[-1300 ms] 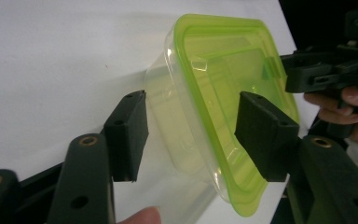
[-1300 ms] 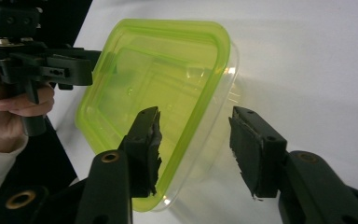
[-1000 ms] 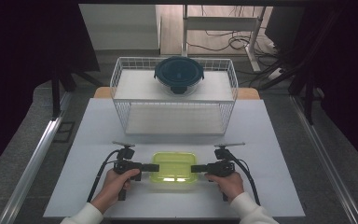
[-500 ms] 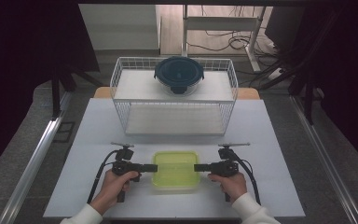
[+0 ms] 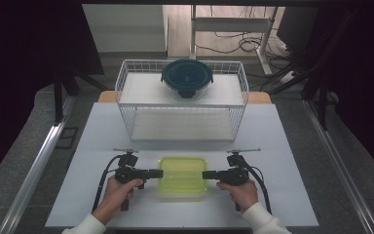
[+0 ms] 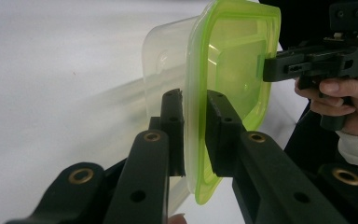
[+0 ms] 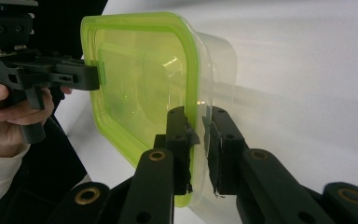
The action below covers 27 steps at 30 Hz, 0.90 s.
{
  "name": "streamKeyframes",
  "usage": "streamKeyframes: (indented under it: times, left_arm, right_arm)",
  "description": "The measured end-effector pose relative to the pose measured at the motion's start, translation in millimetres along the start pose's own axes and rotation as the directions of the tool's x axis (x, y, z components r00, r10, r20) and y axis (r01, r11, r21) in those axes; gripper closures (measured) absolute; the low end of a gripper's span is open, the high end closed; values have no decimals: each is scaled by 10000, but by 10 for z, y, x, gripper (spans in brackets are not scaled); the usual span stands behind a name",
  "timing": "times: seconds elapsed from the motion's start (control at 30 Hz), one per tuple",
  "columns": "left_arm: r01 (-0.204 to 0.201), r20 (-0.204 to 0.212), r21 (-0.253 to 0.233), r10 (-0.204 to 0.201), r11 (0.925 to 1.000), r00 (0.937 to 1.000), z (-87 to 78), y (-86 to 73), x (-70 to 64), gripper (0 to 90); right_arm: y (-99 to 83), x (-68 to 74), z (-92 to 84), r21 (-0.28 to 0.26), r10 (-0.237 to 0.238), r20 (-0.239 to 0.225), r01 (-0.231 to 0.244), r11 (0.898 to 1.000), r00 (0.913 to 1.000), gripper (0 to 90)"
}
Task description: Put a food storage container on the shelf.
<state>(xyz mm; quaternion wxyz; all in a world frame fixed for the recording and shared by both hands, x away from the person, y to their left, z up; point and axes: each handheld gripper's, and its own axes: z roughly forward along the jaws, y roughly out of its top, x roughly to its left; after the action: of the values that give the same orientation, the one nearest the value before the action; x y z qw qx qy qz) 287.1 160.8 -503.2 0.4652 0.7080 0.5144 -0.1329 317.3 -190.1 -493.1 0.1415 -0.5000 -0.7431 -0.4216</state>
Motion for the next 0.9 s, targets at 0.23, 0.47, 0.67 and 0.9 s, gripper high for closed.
streamKeyframes:
  times: [0.23,0.47,0.67,0.9]
  left_arm:
    - [-283,-63,-233,282,9993,9996,-54,34,-73,796]
    - [-480,-119,-378,476,9981,9988,-109,72,-136,798]
    - [-637,-129,-524,631,9966,9979,-153,109,-181,798]
    - [-821,-194,-674,810,9943,9965,-200,145,-229,800]
  right_arm:
    - [45,86,-64,-196,-599,116,602,9980,9981,787]
    - [76,152,-111,-362,-913,213,920,9951,9956,787]
    - [102,204,-152,-484,-1162,281,1174,9919,9928,787]
    - [150,295,-198,-584,-1690,510,1718,9834,9843,785]
